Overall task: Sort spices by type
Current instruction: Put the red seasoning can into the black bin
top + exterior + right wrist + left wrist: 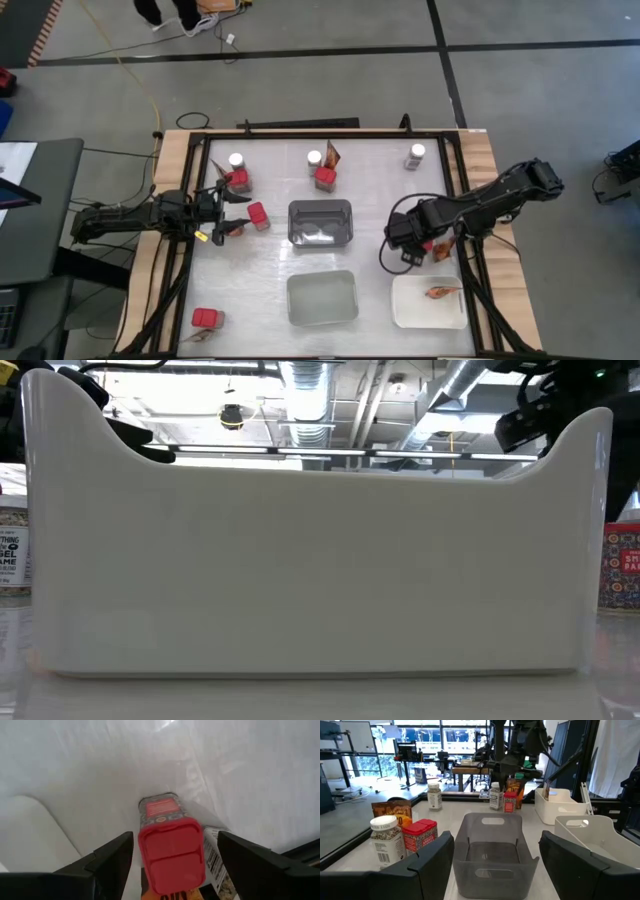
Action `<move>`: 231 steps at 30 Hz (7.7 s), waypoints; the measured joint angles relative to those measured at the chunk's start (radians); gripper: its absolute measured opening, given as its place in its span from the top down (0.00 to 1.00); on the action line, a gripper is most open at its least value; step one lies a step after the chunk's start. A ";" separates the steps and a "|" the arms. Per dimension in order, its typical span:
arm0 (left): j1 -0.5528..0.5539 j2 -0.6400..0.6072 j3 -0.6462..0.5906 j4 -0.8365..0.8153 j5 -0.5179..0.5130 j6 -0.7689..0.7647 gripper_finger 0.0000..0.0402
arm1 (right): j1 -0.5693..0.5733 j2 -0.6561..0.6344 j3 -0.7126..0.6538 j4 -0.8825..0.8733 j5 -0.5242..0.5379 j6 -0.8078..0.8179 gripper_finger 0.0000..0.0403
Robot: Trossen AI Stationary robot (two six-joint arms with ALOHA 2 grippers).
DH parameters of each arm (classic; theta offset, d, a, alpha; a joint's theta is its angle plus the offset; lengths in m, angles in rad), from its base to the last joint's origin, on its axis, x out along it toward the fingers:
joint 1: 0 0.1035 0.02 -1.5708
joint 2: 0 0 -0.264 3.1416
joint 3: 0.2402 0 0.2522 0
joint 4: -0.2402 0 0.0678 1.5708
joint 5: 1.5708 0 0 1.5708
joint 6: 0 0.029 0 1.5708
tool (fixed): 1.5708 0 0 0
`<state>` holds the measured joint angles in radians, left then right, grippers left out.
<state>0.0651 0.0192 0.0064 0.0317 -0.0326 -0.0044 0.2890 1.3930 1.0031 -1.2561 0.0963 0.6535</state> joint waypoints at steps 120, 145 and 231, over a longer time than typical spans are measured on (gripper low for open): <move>0.000 0.000 0.000 0.000 0.000 0.000 0.30 | -0.391 0.836 1.004 -0.087 0.018 -0.736 0.42; 0.000 0.000 0.000 0.000 0.000 0.000 0.30 | -0.361 0.846 1.004 -0.125 0.043 -0.732 0.28; 0.000 0.000 0.000 0.000 0.000 0.000 0.30 | 0.185 -0.351 -0.648 1.086 1.011 0.186 0.04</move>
<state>0.0650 0.0189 0.0064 0.0319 -0.0329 -0.0048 0.4742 1.0415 0.3549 -0.1699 1.1073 0.8399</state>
